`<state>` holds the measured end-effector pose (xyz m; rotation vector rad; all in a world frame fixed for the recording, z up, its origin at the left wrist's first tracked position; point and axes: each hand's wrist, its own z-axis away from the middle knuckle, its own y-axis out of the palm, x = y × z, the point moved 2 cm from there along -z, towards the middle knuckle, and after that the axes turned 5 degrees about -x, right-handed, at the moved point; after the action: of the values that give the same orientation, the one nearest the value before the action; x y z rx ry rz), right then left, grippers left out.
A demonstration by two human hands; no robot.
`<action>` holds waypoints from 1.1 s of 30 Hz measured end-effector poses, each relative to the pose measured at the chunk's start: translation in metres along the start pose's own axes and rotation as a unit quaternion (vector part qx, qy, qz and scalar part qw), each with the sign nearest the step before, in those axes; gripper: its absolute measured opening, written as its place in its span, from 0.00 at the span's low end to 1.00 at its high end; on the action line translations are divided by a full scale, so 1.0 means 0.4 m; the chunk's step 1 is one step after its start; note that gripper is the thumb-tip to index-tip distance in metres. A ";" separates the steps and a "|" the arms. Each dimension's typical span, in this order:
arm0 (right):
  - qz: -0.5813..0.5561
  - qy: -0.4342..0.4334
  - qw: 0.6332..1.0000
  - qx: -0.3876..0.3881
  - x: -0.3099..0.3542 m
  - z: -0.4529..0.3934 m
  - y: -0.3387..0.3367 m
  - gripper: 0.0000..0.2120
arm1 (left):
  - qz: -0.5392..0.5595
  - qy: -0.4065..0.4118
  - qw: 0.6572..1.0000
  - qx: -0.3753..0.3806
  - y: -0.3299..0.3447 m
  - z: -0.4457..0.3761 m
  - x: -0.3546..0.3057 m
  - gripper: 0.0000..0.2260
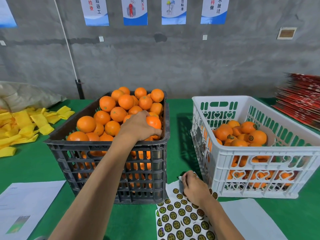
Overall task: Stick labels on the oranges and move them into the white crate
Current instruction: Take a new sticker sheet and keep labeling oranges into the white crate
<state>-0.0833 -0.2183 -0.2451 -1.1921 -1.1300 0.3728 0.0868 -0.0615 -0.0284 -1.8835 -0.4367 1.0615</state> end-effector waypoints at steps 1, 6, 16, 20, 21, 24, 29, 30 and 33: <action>-0.014 0.021 1.000 0.000 0.001 -0.004 -0.006 0.04 | 0.000 -0.002 1.000 -0.001 -0.001 0.001 0.000 0.41; -0.109 0.044 0.990 -0.077 0.073 -0.023 -0.100 0.03 | 0.026 0.001 0.999 -0.039 -0.005 0.004 0.000 0.41; -0.043 -0.181 0.899 -0.396 0.414 -0.085 -0.405 0.13 | 0.098 0.067 0.984 -0.132 -0.030 0.027 -0.031 0.34; -0.155 -0.241 0.921 -0.264 0.425 -0.096 -0.399 0.08 | 0.108 0.091 0.980 -0.137 -0.036 0.031 -0.039 0.29; -0.203 -0.247 0.916 -0.241 0.418 -0.092 -0.397 0.07 | 0.111 0.097 0.979 -0.142 -0.038 0.029 -0.041 0.28; -0.248 -0.250 0.904 -0.242 0.405 -0.082 -0.376 0.07 | 0.123 0.126 0.972 -0.154 -0.040 0.024 -0.048 0.29; -0.556 -0.105 0.792 -0.228 0.389 -0.099 -0.340 0.27 | 0.223 0.233 0.946 -0.027 -0.026 0.033 -0.090 0.32; -0.606 -0.069 0.761 -0.220 0.379 -0.106 -0.338 0.31 | 0.220 0.261 0.940 -0.018 -0.021 0.034 -0.099 0.31; -0.657 -0.006 0.717 -0.232 0.363 -0.114 -0.329 0.34 | 0.201 0.310 0.929 0.020 0.000 0.029 -0.115 0.32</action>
<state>-0.0209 -0.1850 -0.0567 -0.5011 -1.8414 -1.0642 0.0511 -0.0857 -0.0082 -2.1924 0.3467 0.6484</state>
